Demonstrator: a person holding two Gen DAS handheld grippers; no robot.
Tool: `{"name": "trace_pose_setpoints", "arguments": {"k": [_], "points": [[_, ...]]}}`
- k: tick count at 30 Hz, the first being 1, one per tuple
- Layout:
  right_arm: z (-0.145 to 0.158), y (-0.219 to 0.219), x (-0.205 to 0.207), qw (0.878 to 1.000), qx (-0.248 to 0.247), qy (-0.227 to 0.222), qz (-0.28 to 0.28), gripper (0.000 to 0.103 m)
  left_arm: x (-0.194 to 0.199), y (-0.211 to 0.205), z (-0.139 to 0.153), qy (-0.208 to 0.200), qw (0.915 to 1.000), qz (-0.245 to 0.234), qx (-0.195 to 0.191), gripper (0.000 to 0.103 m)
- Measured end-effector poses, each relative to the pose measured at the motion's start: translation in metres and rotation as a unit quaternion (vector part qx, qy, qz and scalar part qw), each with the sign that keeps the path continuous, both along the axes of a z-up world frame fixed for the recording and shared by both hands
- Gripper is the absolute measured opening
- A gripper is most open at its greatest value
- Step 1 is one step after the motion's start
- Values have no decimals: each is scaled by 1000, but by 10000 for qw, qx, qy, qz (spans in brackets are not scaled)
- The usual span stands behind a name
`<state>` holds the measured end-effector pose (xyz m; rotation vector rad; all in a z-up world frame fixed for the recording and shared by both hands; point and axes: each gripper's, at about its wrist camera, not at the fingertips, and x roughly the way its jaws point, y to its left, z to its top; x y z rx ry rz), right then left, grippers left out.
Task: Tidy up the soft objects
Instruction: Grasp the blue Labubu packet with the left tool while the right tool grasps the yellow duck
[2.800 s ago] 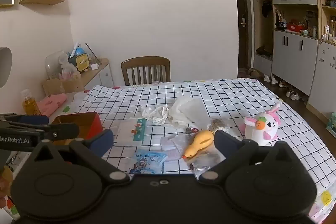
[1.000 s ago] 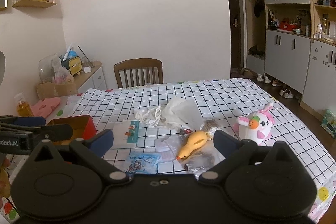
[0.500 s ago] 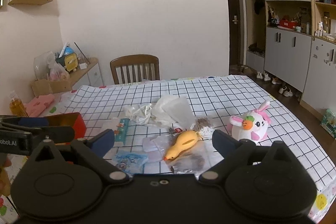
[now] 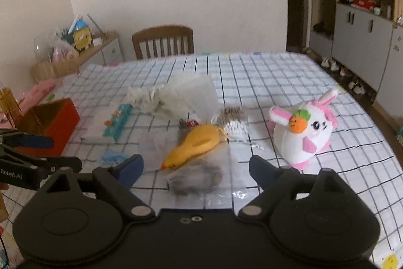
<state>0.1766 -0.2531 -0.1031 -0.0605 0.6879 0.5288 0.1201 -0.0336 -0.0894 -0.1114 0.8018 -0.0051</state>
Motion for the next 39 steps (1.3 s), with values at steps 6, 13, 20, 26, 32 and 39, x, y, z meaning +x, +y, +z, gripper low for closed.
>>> {"name": "trace_pose_setpoints", "arguments": {"k": [6, 13, 20, 26, 32, 39], "points": [[-20, 8, 25, 9984, -247, 277, 431, 88, 20, -6, -24, 390, 9990, 105, 170, 101], [-34, 17, 48, 9946, -498, 414, 807, 88, 36, -9, -50, 733, 9966, 301, 226, 101], [-31, 17, 76, 9941, -513, 358, 887, 88, 43, -10, -59, 919, 9943, 457, 283, 101], [-29, 35, 97, 9929, -420, 357, 1056, 85, 49, -13, -63, 1005, 9931, 536, 278, 100], [-39, 43, 116, 9923, -433, 636, 971, 79, 54, -13, -66, 1066, 9917, 617, 361, 92], [-46, 50, 120, 9900, -559, 720, 1073, 66, 57, -12, -60, 1018, 9915, 685, 427, 60]]}}
